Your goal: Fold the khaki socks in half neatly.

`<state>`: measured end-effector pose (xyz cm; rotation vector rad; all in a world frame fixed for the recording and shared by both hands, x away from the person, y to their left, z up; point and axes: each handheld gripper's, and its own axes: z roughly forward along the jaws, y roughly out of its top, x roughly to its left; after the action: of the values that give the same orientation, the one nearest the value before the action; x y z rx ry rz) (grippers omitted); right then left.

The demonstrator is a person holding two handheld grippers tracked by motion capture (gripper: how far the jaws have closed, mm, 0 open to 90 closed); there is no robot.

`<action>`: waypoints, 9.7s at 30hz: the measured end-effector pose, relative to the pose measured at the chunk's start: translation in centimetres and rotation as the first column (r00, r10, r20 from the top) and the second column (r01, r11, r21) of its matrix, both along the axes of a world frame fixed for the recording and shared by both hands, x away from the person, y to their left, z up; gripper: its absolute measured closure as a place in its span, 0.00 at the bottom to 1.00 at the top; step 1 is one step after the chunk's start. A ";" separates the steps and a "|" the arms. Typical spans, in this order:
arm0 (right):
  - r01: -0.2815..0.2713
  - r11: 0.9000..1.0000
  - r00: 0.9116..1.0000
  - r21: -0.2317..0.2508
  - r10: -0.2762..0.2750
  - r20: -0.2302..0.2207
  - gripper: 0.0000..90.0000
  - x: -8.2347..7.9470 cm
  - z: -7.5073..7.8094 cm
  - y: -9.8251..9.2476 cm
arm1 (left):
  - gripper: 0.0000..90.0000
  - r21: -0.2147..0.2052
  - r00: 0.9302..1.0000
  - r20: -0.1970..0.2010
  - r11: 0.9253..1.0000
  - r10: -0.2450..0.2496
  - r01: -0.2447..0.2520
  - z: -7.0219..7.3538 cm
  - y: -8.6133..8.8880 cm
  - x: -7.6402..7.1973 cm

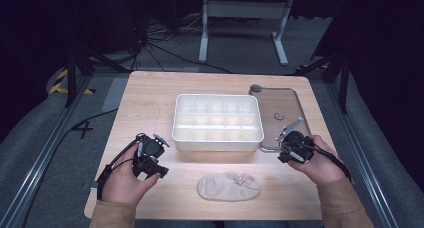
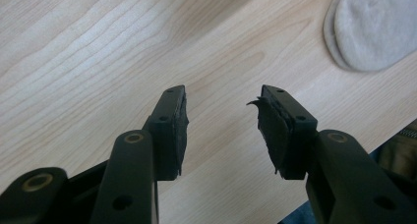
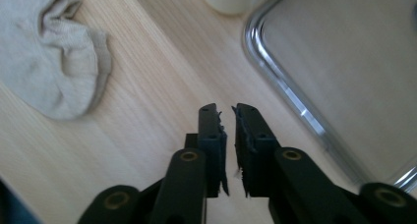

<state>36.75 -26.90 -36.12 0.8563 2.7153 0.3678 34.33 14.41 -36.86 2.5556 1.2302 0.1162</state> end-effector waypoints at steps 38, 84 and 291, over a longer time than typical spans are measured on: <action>-0.159 0.962 0.979 0.221 0.182 -0.087 1.00 -3.2 -0.8 6.3 | 0.66 -0.132 0.995 0.034 0.987 -0.089 0.092 1.1 -3.0 -2.0; -0.310 0.915 0.910 0.257 0.364 -0.199 1.00 -5.1 -7.0 12.6 | 0.66 -0.188 0.990 -0.010 0.972 -0.143 0.139 -1.0 -4.5 -2.0; -0.295 0.878 0.949 0.376 0.316 0.006 0.99 -5.5 -4.0 12.4 | 0.84 -0.337 0.985 0.052 0.925 -0.167 0.175 -2.4 -8.6 -3.4</action>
<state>31.28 -14.49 -40.13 0.5168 2.8820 0.9685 30.90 5.80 -39.30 2.3341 0.9194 -0.0992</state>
